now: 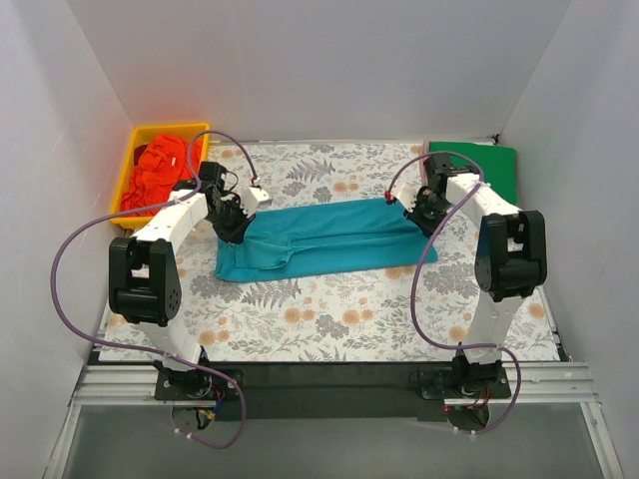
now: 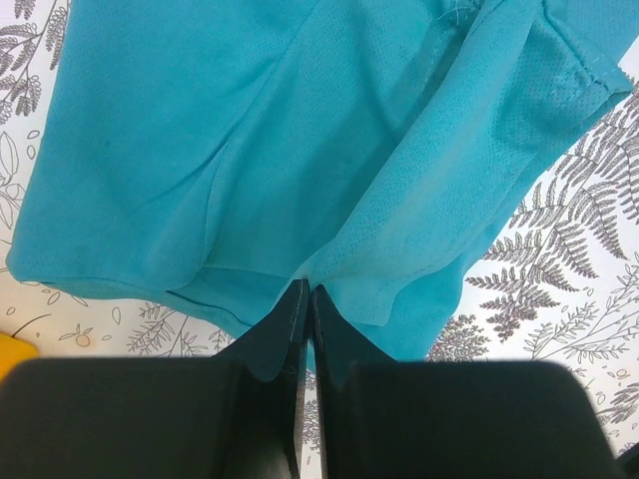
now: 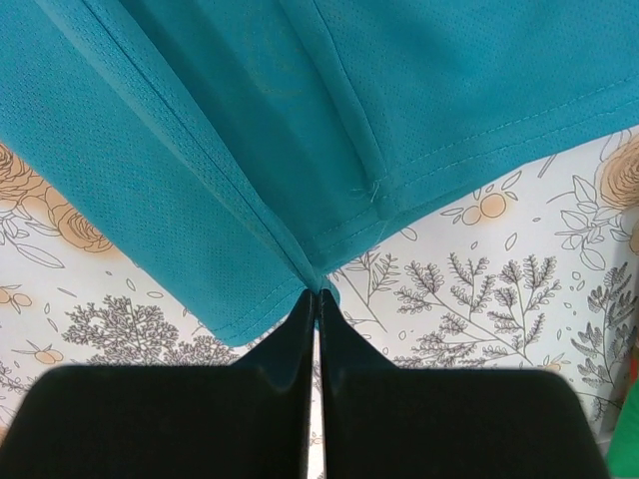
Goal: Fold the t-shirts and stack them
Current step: Fold the tshirt
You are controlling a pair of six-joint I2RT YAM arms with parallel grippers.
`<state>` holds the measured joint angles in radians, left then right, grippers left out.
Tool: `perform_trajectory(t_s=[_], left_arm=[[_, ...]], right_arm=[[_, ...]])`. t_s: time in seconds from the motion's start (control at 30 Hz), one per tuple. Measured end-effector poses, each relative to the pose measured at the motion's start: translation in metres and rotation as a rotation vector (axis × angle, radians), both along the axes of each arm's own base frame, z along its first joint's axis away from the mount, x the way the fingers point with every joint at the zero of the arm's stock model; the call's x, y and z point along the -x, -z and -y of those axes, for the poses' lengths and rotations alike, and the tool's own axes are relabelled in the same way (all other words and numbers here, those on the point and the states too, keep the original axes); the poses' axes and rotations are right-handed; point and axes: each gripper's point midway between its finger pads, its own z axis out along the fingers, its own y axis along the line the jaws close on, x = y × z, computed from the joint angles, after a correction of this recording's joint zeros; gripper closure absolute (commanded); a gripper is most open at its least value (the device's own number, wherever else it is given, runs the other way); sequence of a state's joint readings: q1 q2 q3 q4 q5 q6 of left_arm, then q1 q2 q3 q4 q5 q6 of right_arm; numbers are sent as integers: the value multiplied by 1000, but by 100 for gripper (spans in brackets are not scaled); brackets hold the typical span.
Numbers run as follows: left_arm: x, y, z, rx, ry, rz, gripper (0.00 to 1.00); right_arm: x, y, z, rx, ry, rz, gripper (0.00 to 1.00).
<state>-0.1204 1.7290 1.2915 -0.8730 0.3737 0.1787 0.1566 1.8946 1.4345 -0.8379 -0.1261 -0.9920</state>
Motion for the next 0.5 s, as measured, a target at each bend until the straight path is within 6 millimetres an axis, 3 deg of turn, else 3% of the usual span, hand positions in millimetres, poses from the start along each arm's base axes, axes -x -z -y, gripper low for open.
perform_trajectory(t_s=[0.23, 0.33, 0.37, 0.5], left_arm=[[-6, -1, 1, 4, -3, 22, 100], [-9, -1, 1, 7, -12, 32, 87], [-9, -1, 0, 8, -19, 32, 76], [-11, -1, -11, 19, -82, 21, 62]], right_arm=[[-2, 12, 0, 5, 3, -30, 99], [-7, 7, -1, 2, 19, -17, 70], [-9, 5, -1, 2, 25, -9, 60], [-13, 1, 1, 4, 54, 1, 57]])
